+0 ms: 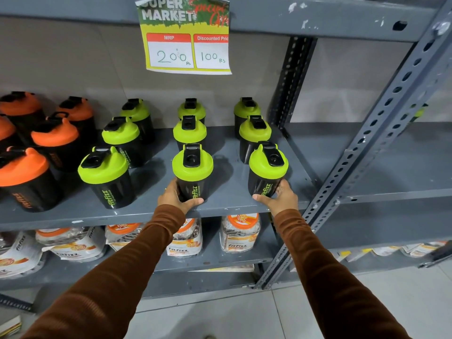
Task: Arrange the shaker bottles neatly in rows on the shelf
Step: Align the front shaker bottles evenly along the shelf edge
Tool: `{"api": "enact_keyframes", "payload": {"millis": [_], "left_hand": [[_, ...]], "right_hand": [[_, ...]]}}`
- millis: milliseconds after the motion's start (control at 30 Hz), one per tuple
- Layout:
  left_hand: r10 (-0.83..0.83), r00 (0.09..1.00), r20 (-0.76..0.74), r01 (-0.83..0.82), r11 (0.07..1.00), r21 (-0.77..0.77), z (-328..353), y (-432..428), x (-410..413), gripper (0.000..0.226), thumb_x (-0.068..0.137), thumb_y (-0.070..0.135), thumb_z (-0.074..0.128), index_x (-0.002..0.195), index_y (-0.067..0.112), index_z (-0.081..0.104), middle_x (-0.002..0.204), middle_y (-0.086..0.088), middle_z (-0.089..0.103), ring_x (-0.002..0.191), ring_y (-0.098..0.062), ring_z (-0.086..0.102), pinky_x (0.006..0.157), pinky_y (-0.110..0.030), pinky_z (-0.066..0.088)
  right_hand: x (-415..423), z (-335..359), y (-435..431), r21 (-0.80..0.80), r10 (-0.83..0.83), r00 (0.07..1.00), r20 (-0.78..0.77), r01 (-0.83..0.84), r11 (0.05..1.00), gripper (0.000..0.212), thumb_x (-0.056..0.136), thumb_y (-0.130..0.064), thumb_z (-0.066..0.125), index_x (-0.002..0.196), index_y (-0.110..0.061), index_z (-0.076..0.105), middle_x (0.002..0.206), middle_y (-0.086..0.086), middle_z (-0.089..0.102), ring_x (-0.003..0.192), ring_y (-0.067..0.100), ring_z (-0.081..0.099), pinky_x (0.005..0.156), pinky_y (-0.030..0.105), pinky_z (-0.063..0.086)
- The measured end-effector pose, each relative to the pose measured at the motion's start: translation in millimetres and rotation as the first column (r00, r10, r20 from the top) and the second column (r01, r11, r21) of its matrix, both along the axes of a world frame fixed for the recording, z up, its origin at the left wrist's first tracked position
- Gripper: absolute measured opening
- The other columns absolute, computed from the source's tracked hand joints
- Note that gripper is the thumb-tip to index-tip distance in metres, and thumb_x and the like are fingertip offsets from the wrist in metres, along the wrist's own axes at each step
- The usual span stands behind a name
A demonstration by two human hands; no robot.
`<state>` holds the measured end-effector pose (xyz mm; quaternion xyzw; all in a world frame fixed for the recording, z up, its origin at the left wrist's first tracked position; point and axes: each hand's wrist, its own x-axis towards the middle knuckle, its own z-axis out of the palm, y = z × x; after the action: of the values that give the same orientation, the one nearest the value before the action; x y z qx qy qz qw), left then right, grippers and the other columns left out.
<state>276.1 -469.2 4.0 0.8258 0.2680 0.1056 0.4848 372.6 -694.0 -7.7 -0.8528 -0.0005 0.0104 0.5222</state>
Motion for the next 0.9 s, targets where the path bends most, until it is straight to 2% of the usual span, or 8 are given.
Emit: {"api": "enact_keyframes", "payload": {"millis": [233,467,567,633,700,767,833,900], "left_hand": [[0.003,1.000,0.017,-0.003,1.000,0.025,-2.2,0.2,1.4,0.071,0.063,0.024,0.082,0.122,0.008,0.046,0.126,-0.015,0.058,0.113,-0.035,0.054,0.100,-0.046,0.043],[-0.023,0.999,0.044,0.019,0.996,0.089,-6.7,0.9,-0.2,0.077,0.060,0.026,0.083,0.124,0.011,0.043,0.127,-0.014,0.057,0.115,-0.036,0.053,0.099,-0.043,0.042],[-0.024,0.996,0.087,0.018,0.997,0.074,-9.3,3.2,-2.0,0.087,0.056,0.025,0.085,0.129,0.012,0.039,0.130,-0.013,0.054,0.118,-0.034,0.051,0.101,-0.041,0.041],[-0.022,0.991,0.130,0.012,0.997,0.075,-12.1,3.1,-4.3,0.098,0.055,0.025,0.086,0.136,0.013,0.032,0.136,-0.013,0.048,0.123,-0.033,0.046,0.104,-0.041,0.037],[-0.008,0.987,0.163,-0.007,0.996,0.089,-17.2,1.3,-8.2,0.105,0.058,0.027,0.084,0.141,0.014,0.022,0.144,-0.013,0.039,0.131,-0.031,0.038,0.108,-0.040,0.032],[0.002,0.977,0.212,-0.028,0.993,0.118,-23.6,-1.7,-15.9,0.099,0.066,0.026,0.079,0.142,0.010,0.018,0.149,-0.013,0.030,0.135,-0.029,0.030,0.110,-0.036,0.025],[-0.005,0.957,0.290,-0.047,0.984,0.172,-29.4,-2.3,-28.0,0.077,0.080,0.024,0.067,0.140,0.005,0.023,0.148,-0.016,0.029,0.136,-0.030,0.029,0.110,-0.032,0.022],[0.001,0.942,0.334,-0.095,0.960,0.265,-38.3,6.6,-42.5,0.056,0.087,0.026,0.051,0.135,0.001,0.034,0.143,-0.020,0.038,0.131,-0.035,0.036,0.111,-0.038,0.024]], "right_hand": [[1.1,-4.1,0.0,0.024,0.005,0.999,0.033,-0.006,1.000,0.064,0.054,-0.018,0.088,0.106,-0.009,0.052,0.114,0.016,0.065,0.105,0.031,0.061,0.096,0.049,0.049],[-2.4,-2.9,2.0,0.071,0.022,0.997,0.079,-0.028,0.997,0.082,0.049,-0.016,0.090,0.118,-0.012,0.046,0.122,0.015,0.060,0.112,0.029,0.057,0.099,0.048,0.047],[-9.6,-1.4,2.3,0.135,-0.005,0.996,0.094,-0.007,0.991,0.096,0.051,-0.017,0.090,0.131,-0.013,0.037,0.136,0.012,0.049,0.127,0.026,0.045,0.109,0.044,0.037],[-24.9,-1.3,7.3,0.153,-0.085,0.989,0.117,0.067,0.986,0.105,0.055,-0.019,0.088,0.139,-0.011,0.027,0.147,0.011,0.034,0.136,0.023,0.031,0.115,0.035,0.023],[-48.2,-4.7,20.6,0.083,-0.177,0.960,0.219,0.162,0.983,0.104,0.058,-0.026,0.086,0.140,-0.007,0.025,0.150,0.015,0.024,0.140,0.026,0.019,0.113,0.033,0.015],[-72.7,-14.7,38.7,-0.013,-0.173,0.907,0.383,0.193,0.981,0.093,0.062,-0.042,0.078,0.134,-0.006,0.032,0.146,0.020,0.028,0.136,0.031,0.019,0.112,0.041,0.015],[-93.2,-26.5,59.0,-0.114,-0.060,0.830,0.554,0.147,0.983,0.074,0.071,-0.053,0.061,0.126,-0.009,0.038,0.139,0.018,0.037,0.127,0.030,0.027,0.108,0.040,0.018],[-108.6,-31.2,79.9,-0.219,0.122,0.735,0.667,0.036,0.975,0.056,0.080,-0.051,0.050,0.119,-0.012,0.042,0.131,0.010,0.040,0.118,0.028,0.035,0.104,0.037,0.020]]}}
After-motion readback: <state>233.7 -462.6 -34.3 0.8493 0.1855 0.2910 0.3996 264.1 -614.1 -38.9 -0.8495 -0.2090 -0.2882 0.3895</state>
